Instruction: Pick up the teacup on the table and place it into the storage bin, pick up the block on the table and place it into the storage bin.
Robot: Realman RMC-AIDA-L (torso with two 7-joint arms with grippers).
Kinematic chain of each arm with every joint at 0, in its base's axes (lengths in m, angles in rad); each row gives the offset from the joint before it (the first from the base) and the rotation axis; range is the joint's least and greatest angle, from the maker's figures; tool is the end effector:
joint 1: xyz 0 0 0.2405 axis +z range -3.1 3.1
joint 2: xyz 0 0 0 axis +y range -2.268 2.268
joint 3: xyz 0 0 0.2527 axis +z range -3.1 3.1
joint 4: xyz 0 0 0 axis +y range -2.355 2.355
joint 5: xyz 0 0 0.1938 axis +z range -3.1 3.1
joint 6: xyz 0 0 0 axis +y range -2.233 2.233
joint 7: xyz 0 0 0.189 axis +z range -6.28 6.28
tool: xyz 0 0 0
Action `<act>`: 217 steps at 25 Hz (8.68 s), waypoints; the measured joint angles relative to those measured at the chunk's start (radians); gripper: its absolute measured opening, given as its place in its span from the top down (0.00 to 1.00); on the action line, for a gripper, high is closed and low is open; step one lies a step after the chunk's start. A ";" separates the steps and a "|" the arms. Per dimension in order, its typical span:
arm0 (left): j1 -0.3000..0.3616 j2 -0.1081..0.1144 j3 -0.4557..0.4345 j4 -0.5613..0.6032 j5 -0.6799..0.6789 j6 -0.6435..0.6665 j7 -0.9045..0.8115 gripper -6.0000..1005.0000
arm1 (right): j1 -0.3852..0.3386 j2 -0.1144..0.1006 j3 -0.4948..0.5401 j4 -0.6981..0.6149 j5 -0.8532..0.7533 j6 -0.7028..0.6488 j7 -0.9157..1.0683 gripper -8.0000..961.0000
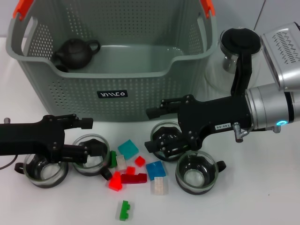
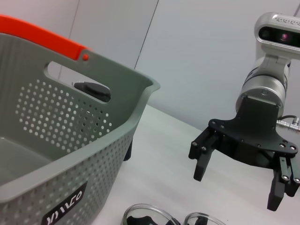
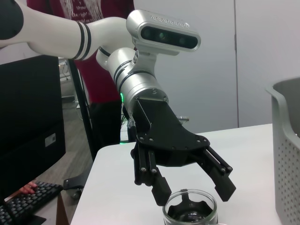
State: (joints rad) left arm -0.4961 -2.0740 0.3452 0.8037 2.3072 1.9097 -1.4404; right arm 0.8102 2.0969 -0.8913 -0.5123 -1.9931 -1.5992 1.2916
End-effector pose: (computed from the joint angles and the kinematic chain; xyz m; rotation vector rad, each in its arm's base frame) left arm -0.2557 0.2840 0.0033 -2.7952 -0.7606 -0.7073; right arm 0.1377 0.3299 -0.0903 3.0008 -0.1698 -0.6704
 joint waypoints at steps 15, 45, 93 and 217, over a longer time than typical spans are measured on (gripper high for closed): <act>-0.001 0.000 0.000 0.000 0.000 -0.003 0.000 0.08 | -0.010 -0.006 0.000 -0.038 0.000 -0.023 0.034 0.10; 0.023 -0.009 -0.002 -0.031 0.000 -0.021 0.005 0.08 | 0.043 -0.001 -0.200 -0.446 -0.387 -0.334 0.491 0.10; 0.036 -0.014 -0.009 -0.045 0.000 -0.058 0.039 0.08 | 0.084 0.015 -0.825 -0.406 -0.409 0.120 0.709 0.16; -0.012 -0.007 -0.015 -0.088 -0.002 -0.024 0.054 0.08 | 0.468 -0.024 -0.314 0.085 -0.437 0.774 0.873 0.91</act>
State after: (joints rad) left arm -0.5077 -2.0813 0.3301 0.7157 2.3056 1.8852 -1.3867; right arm 1.2786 2.0734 -1.2053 -0.4269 -2.4298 -0.8250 2.1648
